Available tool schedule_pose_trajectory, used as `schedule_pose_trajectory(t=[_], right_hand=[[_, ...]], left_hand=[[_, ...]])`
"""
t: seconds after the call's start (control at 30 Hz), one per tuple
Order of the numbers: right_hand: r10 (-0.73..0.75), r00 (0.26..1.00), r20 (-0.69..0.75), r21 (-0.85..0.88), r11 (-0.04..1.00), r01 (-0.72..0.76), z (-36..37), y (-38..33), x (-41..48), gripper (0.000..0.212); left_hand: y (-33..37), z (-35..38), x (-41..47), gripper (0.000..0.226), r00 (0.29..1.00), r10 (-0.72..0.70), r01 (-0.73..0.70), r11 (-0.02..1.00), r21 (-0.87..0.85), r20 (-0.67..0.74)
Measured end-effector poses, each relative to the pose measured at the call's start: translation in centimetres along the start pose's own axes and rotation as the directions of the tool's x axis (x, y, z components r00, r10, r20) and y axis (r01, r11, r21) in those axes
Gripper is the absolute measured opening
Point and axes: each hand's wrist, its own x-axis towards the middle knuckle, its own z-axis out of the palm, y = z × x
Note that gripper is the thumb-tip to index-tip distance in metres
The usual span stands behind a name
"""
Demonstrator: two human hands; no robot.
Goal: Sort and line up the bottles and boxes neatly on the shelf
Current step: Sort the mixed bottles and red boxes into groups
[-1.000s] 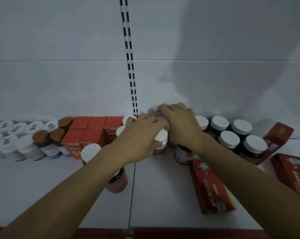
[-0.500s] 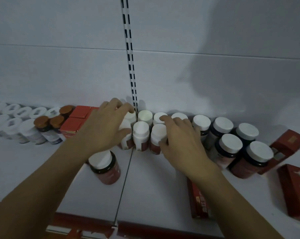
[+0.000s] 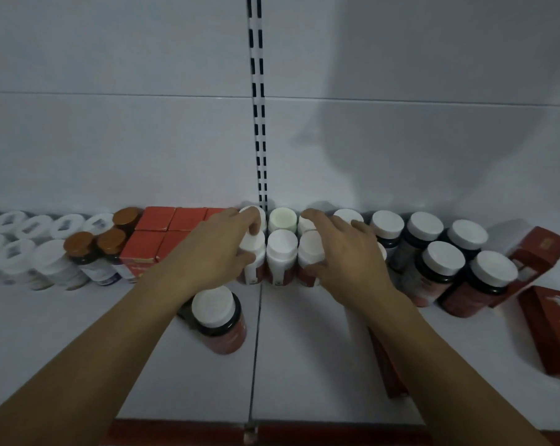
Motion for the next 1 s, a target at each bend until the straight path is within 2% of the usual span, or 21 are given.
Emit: schedule_pose_trajectory(t=[0.13,0.3,0.4,0.47,0.63,0.7,0.8,0.87,0.97,1.0], right_hand=[[0.036,0.999,0.001,0.021,0.999,-0.036,0.4,0.0,-0.1,0.080],[0.070,0.993,0.091,-0.162,0.985,-0.054,0.0,-0.4,-0.2,0.072],[0.100,0.995,0.003,-0.177,0.979,-0.097,-1.5,-1.6,-0.5,0.065],[0.082,0.997,-0.013,-0.134,0.987,-0.083,-2.3,-2.3,-0.4,0.063],[0.146,0.981,0.129,-0.087,0.987,-0.135,-3.5,-2.5,0.0,0.064],[0.119,0.989,0.093,-0.065,0.991,-0.113,-3.8,-3.0,-0.2,0.056],[0.004,0.999,-0.042,0.079,0.997,-0.001,-3.6,-5.3,-1.1,0.039],[-0.063,0.997,-0.053,0.156,0.985,0.071,-2.6,-7.0,-2.3,0.034],[-0.058,0.998,-0.018,0.260,0.964,0.061,-0.5,-7.7,-3.7,0.029],[-0.067,0.998,-0.006,0.318,0.946,0.066,0.0,-7.8,-4.1,0.032]], left_hand=[[-0.4,0.4,0.1,0.037,1.000,-0.005,0.004,0.996,-0.092,-0.011],[-1.0,0.9,-0.1,0.036,0.999,0.038,-0.041,0.991,-0.128,-0.021],[-1.7,0.8,-0.2,0.039,0.997,0.066,-0.070,0.985,-0.155,-0.030],[-2.1,0.6,-0.4,0.043,0.997,0.067,-0.073,0.980,-0.186,-0.039],[-2.5,-0.6,-1.8,0.034,0.992,0.091,-0.109,0.969,-0.222,-0.089],[-2.6,-1.3,-2.5,0.026,0.978,0.140,-0.163,0.975,-0.150,-0.152],[-3.1,-2.2,-3.6,0.017,0.955,0.181,-0.208,0.974,-0.094,-0.234],[-4.2,-2.6,-4.5,0.014,0.949,0.188,-0.230,0.962,-0.147,-0.254],[-5.4,-1.8,-6.2,0.016,0.960,0.205,-0.259,0.910,-0.323,-0.190],[-5.6,-0.9,-6.6,0.018,0.960,0.223,-0.267,0.906,-0.329,-0.167]])
